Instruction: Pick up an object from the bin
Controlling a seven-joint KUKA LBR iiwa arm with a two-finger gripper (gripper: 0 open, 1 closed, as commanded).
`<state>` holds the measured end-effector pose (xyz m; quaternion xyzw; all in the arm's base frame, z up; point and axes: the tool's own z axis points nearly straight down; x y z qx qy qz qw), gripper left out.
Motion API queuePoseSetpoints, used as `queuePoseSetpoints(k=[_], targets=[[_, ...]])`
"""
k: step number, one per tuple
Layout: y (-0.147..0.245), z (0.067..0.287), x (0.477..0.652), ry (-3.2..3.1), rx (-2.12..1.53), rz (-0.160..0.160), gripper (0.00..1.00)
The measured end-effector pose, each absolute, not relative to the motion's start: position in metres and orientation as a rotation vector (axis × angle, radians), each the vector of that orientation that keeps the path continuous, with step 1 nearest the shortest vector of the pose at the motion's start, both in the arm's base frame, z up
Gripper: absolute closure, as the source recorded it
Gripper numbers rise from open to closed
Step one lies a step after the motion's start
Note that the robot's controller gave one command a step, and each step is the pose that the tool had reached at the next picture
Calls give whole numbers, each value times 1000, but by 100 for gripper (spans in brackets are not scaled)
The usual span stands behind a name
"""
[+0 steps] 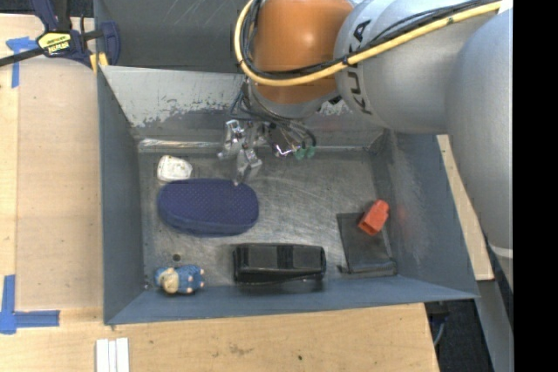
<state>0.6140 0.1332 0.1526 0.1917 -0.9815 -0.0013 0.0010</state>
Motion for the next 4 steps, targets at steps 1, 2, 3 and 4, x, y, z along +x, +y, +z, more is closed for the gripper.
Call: queuePoseSetpoints(k=[1, 2, 3, 4], targets=[[131, 156, 616, -3088, 600, -1, 0], [181, 72, 594, -3110, 468, 1, 0], [227, 74, 560, -3118, 449, 5, 0], [222, 106, 494, -3029, 955, 0, 0]])
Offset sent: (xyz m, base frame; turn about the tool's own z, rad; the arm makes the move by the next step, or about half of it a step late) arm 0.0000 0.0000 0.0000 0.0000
